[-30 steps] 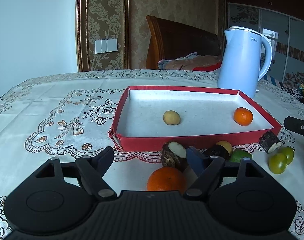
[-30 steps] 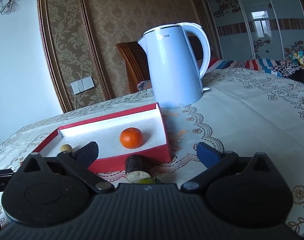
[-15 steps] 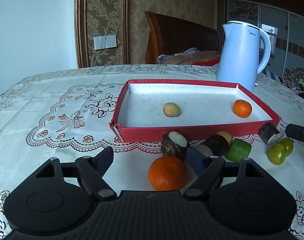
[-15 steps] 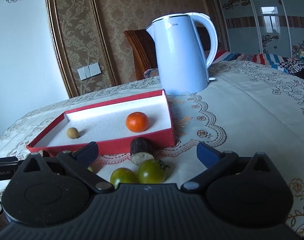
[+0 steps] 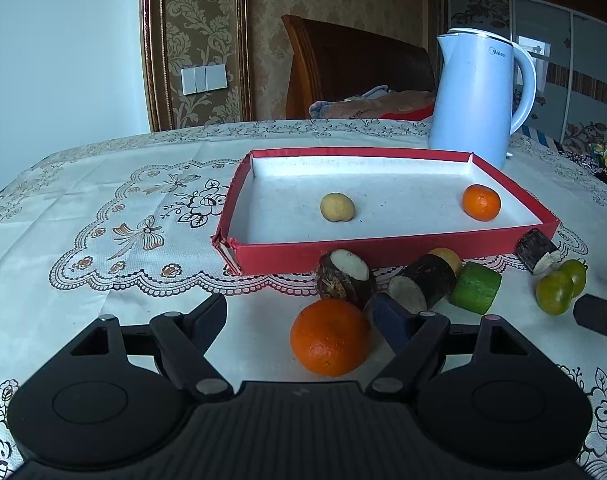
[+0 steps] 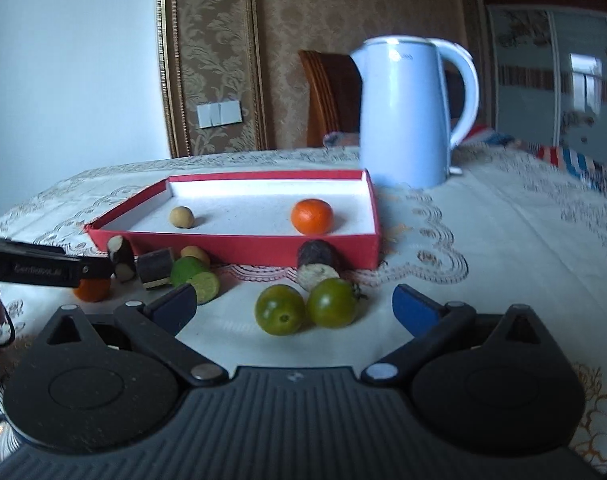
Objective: Organize fruits
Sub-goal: 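Withdraw both grippers from the tray back toward the remaining produce, then grasp the large orange with the left gripper while the right gripper grasps a green tomato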
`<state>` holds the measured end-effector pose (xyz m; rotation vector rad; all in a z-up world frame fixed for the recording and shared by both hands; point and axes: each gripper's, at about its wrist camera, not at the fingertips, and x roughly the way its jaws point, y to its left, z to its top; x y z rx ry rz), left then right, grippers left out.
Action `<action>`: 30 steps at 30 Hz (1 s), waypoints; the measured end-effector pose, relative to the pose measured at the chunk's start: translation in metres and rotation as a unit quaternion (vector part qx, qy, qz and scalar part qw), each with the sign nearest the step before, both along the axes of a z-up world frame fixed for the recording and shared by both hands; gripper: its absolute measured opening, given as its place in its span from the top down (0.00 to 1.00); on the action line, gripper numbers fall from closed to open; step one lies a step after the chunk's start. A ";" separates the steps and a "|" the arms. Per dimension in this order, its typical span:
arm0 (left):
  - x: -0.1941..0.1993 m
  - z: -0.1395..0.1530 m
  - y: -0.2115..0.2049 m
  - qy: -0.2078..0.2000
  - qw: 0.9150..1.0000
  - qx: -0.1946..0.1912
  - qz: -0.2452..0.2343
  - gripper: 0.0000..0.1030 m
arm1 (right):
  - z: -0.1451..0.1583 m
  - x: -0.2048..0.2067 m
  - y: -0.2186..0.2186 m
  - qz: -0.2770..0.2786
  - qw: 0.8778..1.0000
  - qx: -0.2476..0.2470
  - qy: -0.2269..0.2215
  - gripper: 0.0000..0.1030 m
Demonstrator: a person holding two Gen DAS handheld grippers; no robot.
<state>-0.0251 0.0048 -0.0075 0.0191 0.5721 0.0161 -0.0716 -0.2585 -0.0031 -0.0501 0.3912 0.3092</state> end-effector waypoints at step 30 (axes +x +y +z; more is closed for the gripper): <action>0.005 -0.003 0.004 0.017 1.000 -0.009 0.002 0.22 | -0.004 0.046 0.006 0.018 0.995 0.010 0.102 0.00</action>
